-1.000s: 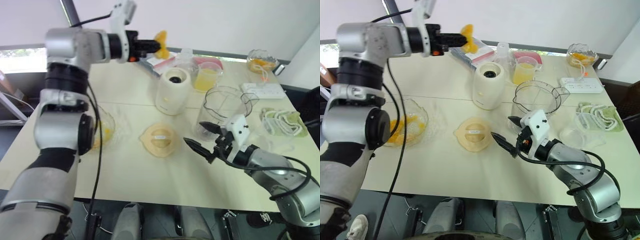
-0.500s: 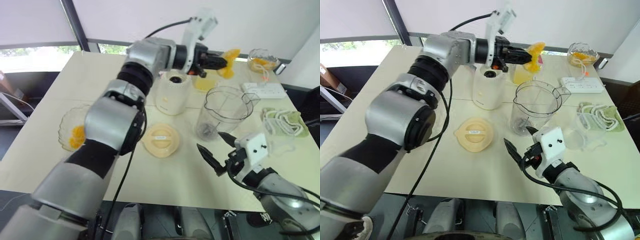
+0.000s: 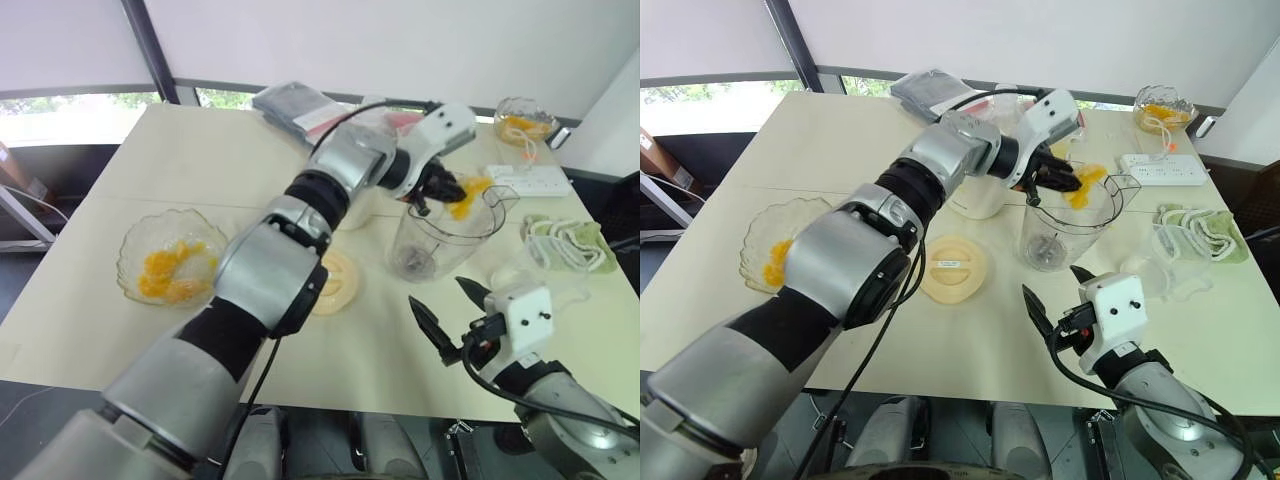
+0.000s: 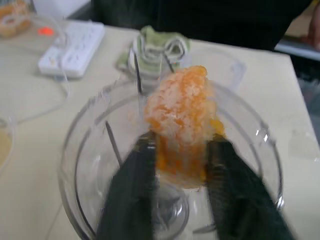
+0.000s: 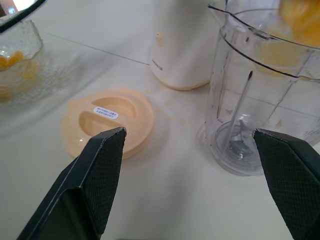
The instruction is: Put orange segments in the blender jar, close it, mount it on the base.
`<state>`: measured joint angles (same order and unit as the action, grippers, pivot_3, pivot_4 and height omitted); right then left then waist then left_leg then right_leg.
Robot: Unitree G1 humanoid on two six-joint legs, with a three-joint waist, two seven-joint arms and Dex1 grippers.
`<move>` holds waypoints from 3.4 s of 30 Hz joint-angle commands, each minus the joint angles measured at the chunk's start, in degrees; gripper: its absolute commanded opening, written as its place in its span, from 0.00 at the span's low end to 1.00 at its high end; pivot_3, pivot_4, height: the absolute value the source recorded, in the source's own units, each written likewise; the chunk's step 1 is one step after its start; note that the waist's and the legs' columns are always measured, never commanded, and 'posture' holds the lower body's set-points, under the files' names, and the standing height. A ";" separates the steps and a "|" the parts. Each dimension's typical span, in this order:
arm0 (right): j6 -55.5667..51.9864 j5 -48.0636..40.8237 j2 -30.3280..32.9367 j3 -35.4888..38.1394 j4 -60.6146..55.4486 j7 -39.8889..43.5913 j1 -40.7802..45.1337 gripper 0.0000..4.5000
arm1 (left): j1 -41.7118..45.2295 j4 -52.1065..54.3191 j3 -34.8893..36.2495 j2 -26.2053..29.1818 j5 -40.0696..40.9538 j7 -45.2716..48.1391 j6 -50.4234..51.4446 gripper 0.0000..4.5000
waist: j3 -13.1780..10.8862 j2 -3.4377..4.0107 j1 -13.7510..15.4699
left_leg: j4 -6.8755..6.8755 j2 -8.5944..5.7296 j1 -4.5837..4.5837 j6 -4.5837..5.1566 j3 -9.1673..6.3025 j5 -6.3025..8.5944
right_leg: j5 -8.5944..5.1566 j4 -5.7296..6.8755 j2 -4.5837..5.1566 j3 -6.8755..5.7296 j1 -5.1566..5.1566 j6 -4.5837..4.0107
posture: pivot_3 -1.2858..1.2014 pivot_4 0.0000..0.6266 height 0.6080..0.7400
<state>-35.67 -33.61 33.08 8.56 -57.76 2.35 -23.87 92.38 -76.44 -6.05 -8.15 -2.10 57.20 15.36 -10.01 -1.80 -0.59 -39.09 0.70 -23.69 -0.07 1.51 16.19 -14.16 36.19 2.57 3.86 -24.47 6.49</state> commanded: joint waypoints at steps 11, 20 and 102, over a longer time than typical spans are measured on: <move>6.24 -2.17 4.19 0.03 -2.24 -4.60 -4.75 0.94 | 1.63 1.34 3.72 0.49 0.70 -1.95 -1.96 1.00 | 0.00 0.00 0.07 | 0.00 0.00 0.00 0.00 0.00 0.00 | 0.00 0.00 0.00 0.00 0.01 0.00 | 0.52 0.24 1.00; 10.96 -0.03 -2.51 4.83 -1.37 -5.16 -12.68 0.94 | -0.85 4.86 13.34 7.67 9.49 6.73 -2.57 1.00 | 0.02 0.03 0.00 | 0.00 0.00 0.06 0.00 0.00 0.00 | 0.05 0.02 -0.03 -0.01 0.07 0.08 | 0.52 0.24 1.00; 28.57 15.54 -15.84 26.04 59.20 -7.92 21.71 0.94 | -54.51 71.24 -8.61 31.84 19.31 17.49 10.34 1.00 | 0.70 1.21 -0.65 | -0.06 0.12 0.47 0.08 0.06 0.03 | -0.03 0.23 -0.02 0.16 0.37 -0.10 | 0.52 0.24 1.00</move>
<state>-8.73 -18.59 16.17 33.14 1.69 -5.27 -2.91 37.95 -7.60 -14.83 23.19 16.80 74.67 26.71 -9.31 -0.58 -1.24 -39.15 0.82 -23.22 0.01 1.56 16.22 -14.20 36.43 2.54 4.02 -24.10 6.39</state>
